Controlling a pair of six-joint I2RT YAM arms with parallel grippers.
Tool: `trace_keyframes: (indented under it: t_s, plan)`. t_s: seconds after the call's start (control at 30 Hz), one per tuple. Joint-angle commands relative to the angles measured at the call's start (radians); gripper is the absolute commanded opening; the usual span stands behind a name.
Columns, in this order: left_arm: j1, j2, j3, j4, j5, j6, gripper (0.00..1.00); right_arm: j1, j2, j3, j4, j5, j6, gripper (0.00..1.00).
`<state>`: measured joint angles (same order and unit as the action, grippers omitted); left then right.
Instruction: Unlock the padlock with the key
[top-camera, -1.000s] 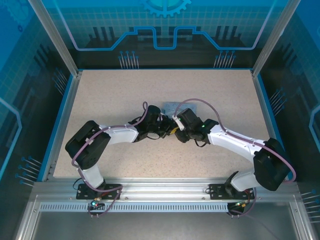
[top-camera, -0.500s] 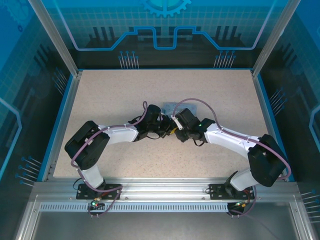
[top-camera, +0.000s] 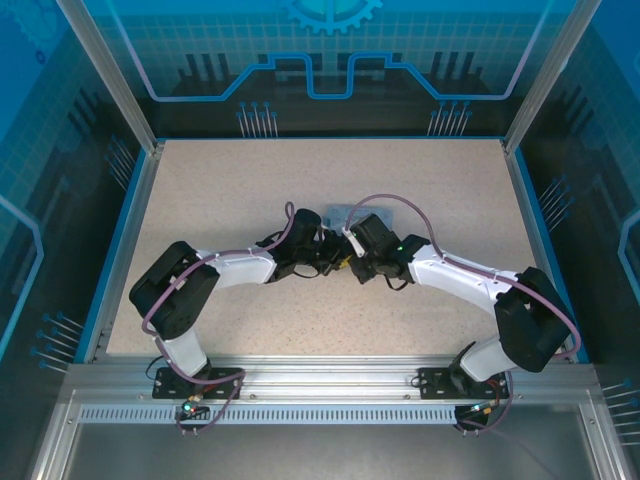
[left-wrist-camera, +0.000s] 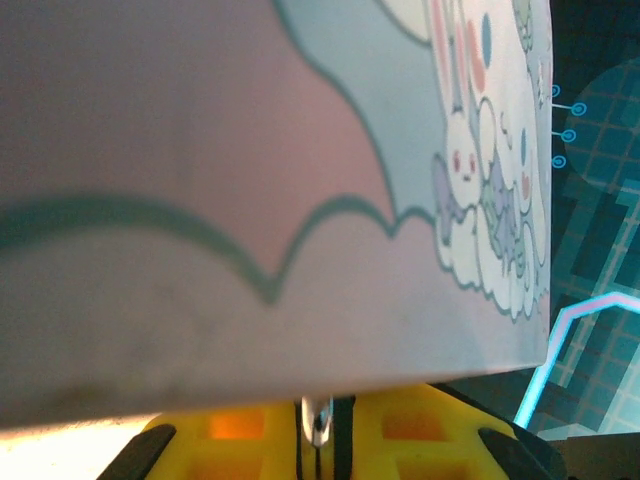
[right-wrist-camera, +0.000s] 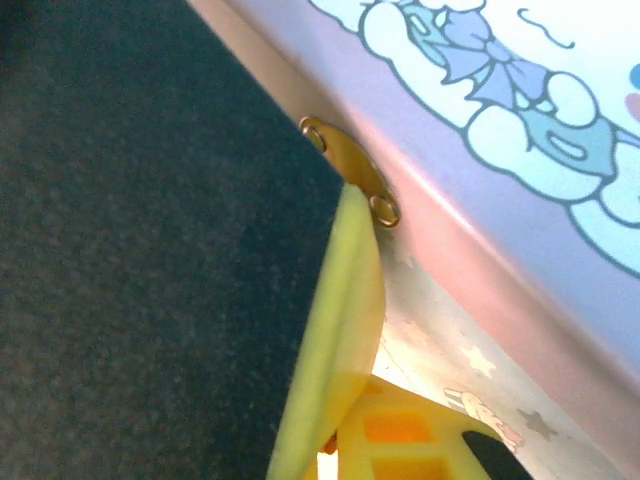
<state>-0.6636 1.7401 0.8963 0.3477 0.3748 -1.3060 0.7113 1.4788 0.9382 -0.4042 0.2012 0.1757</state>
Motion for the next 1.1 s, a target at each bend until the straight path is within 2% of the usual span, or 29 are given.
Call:
trace_keyframes:
  t_s: [0.0,0.07,0.2,0.3,0.37,0.57,0.83,1.07]
  plan:
    - [-0.002,-0.003,0.03,0.044,0.046,-0.001,0.0,-0.019,0.012,0.024,0.031,-0.02,0.018,0.08]
    - [-0.001,-0.001,0.03,0.045,0.043,-0.001,0.0,-0.022,0.008,0.024,0.028,-0.035,0.018,0.13]
    - [-0.002,0.004,0.03,0.039,0.036,0.006,0.0,-0.031,-0.022,0.011,0.009,-0.072,0.023,0.34]
    - [-0.002,0.011,0.026,0.024,0.027,0.026,0.0,-0.039,-0.056,-0.016,-0.001,-0.109,0.043,0.55]
    - [-0.001,0.016,0.026,0.001,0.017,0.053,0.0,-0.047,-0.09,-0.05,0.002,-0.138,0.068,0.62]
    - [-0.002,0.028,0.008,-0.057,-0.002,0.122,0.0,-0.081,-0.245,-0.2,0.052,-0.215,0.16,0.72]
    - [-0.021,0.059,-0.004,-0.11,-0.026,0.216,0.0,-0.206,-0.385,-0.318,0.133,-0.379,0.34,0.74]
    - [-0.041,0.075,-0.003,-0.163,-0.046,0.271,0.14,-0.252,-0.407,-0.399,0.248,-0.452,0.517,0.81]
